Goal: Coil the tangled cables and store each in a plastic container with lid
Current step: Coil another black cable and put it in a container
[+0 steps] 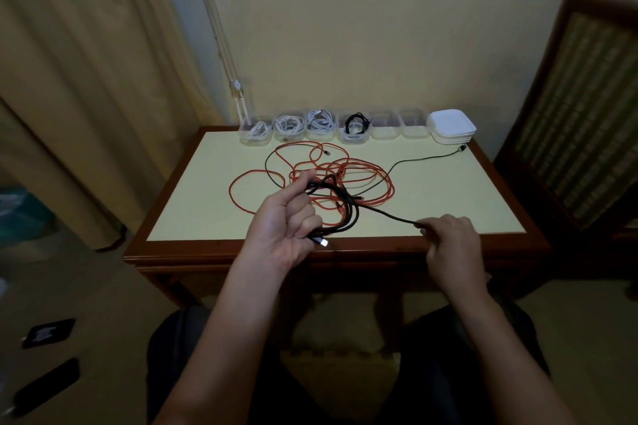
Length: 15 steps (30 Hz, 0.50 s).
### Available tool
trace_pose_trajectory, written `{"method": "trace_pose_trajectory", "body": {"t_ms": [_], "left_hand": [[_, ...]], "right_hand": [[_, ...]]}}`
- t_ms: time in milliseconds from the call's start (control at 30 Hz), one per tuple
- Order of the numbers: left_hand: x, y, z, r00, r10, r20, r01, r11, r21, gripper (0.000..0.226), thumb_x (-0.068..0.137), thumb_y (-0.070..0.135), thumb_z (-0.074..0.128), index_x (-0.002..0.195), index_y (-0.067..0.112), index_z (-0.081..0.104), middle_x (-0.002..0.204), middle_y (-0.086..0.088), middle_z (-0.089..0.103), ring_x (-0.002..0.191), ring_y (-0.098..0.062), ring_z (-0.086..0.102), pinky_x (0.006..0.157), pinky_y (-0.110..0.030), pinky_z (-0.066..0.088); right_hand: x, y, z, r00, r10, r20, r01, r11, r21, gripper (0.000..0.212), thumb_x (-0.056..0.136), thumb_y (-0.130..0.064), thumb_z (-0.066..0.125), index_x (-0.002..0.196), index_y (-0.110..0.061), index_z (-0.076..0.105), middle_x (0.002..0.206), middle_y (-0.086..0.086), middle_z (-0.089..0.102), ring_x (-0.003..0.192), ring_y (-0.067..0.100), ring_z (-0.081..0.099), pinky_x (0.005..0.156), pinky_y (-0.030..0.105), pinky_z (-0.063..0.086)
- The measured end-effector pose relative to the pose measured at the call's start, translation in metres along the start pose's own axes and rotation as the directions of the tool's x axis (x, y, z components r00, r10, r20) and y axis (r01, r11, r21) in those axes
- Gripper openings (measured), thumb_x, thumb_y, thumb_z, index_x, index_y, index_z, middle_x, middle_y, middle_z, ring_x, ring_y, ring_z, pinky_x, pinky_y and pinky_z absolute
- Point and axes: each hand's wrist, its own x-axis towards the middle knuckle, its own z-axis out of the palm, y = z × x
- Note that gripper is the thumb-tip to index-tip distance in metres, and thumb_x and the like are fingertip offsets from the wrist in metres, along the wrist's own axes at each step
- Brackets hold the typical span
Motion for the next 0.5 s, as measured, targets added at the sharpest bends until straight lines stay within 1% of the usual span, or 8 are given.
{"method": "trace_pose_trajectory", "body": {"t_ms": [100, 200, 333, 433, 500], "left_hand": [[-0.002, 0.003, 0.001, 1.000, -0.009, -0.003, 0.009, 0.999, -0.040, 0.023, 0.099, 0.026, 0.058, 0.104, 0.007, 0.071, 0.042, 0.009, 0.026, 0.029, -0.005, 0.018, 0.030, -0.016, 0.015], [-0.004, 0.006, 0.001, 1.000, -0.005, -0.005, 0.005, 0.999, -0.038, 0.029, 0.101, 0.028, 0.056, 0.111, 0.005, 0.071, 0.043, 0.010, 0.025, 0.030, -0.005, 0.018, 0.030, -0.016, 0.015], [-0.004, 0.015, 0.000, 1.000, 0.003, 0.003, -0.003, 1.000, 0.008, 0.028, 0.100, 0.023, 0.055, 0.106, 0.003, 0.073, 0.042, 0.010, 0.024, 0.029, -0.005, 0.018, 0.032, -0.016, 0.013], [-0.007, 0.016, 0.000, 1.000, -0.004, 0.011, 0.004, 1.000, 0.026, 0.027, 0.099, 0.023, 0.056, 0.101, 0.004, 0.075, 0.042, 0.010, 0.024, 0.029, -0.005, 0.019, 0.032, -0.016, 0.013], [-0.008, 0.014, 0.000, 1.000, 0.001, 0.014, -0.001, 1.000, -0.003, 0.026, 0.099, 0.023, 0.057, 0.100, 0.005, 0.076, 0.043, 0.010, 0.025, 0.030, -0.005, 0.019, 0.032, -0.016, 0.013]], "right_hand": [[-0.004, -0.005, 0.000, 0.998, -0.063, 0.005, 0.063, 0.997, -0.039, 0.037, 0.080, 0.012, 0.069, 0.110, -0.011, 0.074, 0.093, 0.004, 0.071, 0.094, 0.024, 0.055, 0.085, 0.039, 0.043], [-0.006, -0.007, 0.001, 0.995, -0.098, -0.027, 0.096, 0.992, -0.079, 0.040, 0.074, 0.015, 0.072, 0.105, -0.010, 0.074, 0.091, 0.005, 0.072, 0.091, 0.026, 0.058, 0.082, 0.040, 0.044], [-0.001, -0.002, -0.001, 0.996, -0.062, -0.062, 0.060, 0.998, -0.028, 0.039, 0.073, 0.020, 0.065, 0.104, -0.003, 0.073, 0.093, 0.011, 0.071, 0.092, 0.029, 0.062, 0.080, 0.039, 0.051], [0.006, 0.002, -0.005, 0.996, -0.038, -0.077, 0.039, 0.999, 0.010, 0.041, 0.072, 0.023, 0.061, 0.101, -0.003, 0.073, 0.094, 0.011, 0.072, 0.091, 0.030, 0.065, 0.080, 0.036, 0.053], [0.007, -0.002, -0.007, 0.998, 0.015, -0.062, -0.008, 0.995, 0.099, 0.033, 0.080, 0.019, 0.062, 0.099, -0.005, 0.073, 0.092, 0.009, 0.073, 0.088, 0.024, 0.068, 0.079, 0.027, 0.050]]}}
